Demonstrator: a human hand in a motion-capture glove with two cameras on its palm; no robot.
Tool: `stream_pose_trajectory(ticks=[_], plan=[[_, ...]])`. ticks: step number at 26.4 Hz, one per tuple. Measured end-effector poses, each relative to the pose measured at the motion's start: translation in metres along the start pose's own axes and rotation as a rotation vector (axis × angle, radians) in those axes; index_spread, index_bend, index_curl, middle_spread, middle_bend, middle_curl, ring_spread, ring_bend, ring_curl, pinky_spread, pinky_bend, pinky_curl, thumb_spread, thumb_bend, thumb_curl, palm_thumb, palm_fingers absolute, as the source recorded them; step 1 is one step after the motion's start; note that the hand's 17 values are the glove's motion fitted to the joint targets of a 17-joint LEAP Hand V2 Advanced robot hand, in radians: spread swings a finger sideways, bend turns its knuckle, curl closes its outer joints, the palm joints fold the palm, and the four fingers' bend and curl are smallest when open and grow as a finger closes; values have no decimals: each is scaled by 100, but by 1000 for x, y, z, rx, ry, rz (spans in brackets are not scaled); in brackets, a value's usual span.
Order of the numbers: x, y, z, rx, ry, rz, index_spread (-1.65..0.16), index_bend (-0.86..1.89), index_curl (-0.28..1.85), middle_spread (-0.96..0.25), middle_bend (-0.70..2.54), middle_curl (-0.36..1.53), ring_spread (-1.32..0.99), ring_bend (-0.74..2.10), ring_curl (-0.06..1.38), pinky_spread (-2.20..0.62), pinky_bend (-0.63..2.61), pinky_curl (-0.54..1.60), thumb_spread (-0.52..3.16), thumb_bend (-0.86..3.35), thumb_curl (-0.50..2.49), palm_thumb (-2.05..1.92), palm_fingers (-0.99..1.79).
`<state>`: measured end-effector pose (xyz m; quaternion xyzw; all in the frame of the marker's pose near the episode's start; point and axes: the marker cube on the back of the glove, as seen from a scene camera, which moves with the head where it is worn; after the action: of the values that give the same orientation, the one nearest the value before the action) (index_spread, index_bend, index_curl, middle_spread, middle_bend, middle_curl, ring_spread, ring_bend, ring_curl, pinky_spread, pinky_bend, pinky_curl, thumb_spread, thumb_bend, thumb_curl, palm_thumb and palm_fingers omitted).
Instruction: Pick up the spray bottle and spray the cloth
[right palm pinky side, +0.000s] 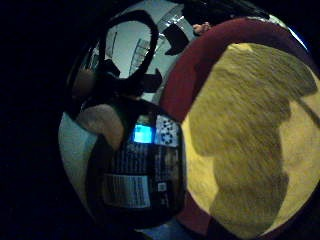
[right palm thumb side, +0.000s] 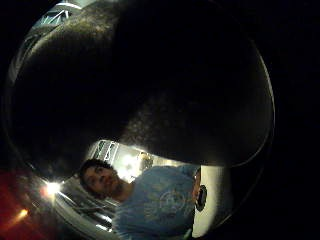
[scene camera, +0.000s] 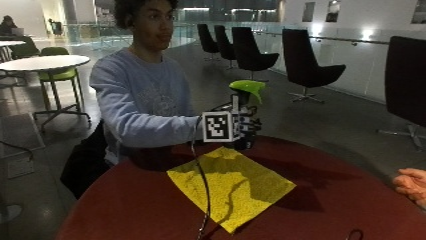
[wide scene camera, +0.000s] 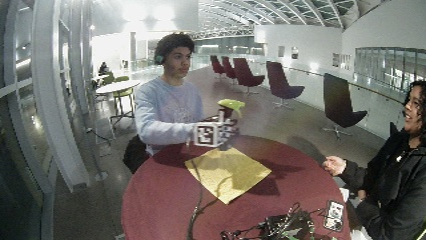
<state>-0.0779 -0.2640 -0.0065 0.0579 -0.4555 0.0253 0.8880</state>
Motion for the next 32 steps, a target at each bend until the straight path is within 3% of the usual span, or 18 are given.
stream_pose_trajectory(ticks=[6, 11, 19, 32], plan=[[4, -62, 69, 53, -28, -73, -23, 14, 40, -9, 20, 47, -1, 32, 39, 26, 18, 33, 66, -2, 72, 100, 103], [13, -82, 102, 33, 7, -92, -23, 14, 40, -9, 19, 47, -1, 32, 39, 26, 18, 33, 66, -3, 72, 100, 103], [29, -89, 112, 81, 9, -96, -24, 14, 40, -9, 20, 47, -2, 31, 39, 26, 18, 32, 69, -3, 70, 97, 103], [38, -75, 107, -50, 79, -81, -25, 13, 40, -8, 23, 47, -2, 27, 38, 26, 18, 32, 86, -3, 65, 90, 97]])
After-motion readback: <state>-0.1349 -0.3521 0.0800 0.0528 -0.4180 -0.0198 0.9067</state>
